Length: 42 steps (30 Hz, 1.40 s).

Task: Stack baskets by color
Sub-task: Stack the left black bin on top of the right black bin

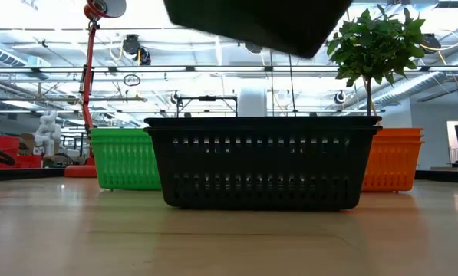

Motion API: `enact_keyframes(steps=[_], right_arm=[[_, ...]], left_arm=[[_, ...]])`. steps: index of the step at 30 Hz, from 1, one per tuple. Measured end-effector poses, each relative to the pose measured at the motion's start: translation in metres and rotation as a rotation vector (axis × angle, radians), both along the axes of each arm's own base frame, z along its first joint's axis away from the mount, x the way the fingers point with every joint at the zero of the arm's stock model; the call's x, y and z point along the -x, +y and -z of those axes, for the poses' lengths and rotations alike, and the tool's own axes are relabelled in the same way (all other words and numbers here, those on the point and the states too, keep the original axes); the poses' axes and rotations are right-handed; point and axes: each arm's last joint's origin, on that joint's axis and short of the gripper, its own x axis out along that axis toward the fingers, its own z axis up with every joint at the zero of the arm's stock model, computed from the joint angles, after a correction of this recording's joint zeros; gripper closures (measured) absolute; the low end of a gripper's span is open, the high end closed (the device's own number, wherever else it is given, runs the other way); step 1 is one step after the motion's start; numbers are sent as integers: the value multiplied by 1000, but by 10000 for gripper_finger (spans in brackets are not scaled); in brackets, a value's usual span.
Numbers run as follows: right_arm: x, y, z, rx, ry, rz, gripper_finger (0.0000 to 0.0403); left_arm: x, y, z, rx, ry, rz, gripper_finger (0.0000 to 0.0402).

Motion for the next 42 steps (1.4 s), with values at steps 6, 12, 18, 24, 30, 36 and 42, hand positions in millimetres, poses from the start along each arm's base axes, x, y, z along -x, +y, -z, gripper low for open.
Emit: enact_keyframes(steps=[6, 12, 18, 24, 30, 36, 42], right_arm=[[-13, -9, 12, 21, 32, 35, 397], [-20, -16, 19, -18, 70, 48, 397], [-21, -17, 31, -16, 110, 40, 397], [-22, -20, 32, -2, 119, 43, 397], [-23, -21, 40, 17, 152, 54, 397], [-29, -26, 48, -2, 193, 50, 397], [-30, -27, 48, -4, 199, 54, 396]], left_arm=[[5, -3, 22, 23, 12, -37, 179], [14, -11, 28, 81, -12, -64, 179], [21, -19, 27, 82, -33, -40, 179], [22, -19, 27, 70, -42, -38, 179], [21, -19, 27, 68, -42, -38, 179], [21, -19, 27, 68, -42, -38, 179], [21, -19, 27, 69, -42, -39, 179]])
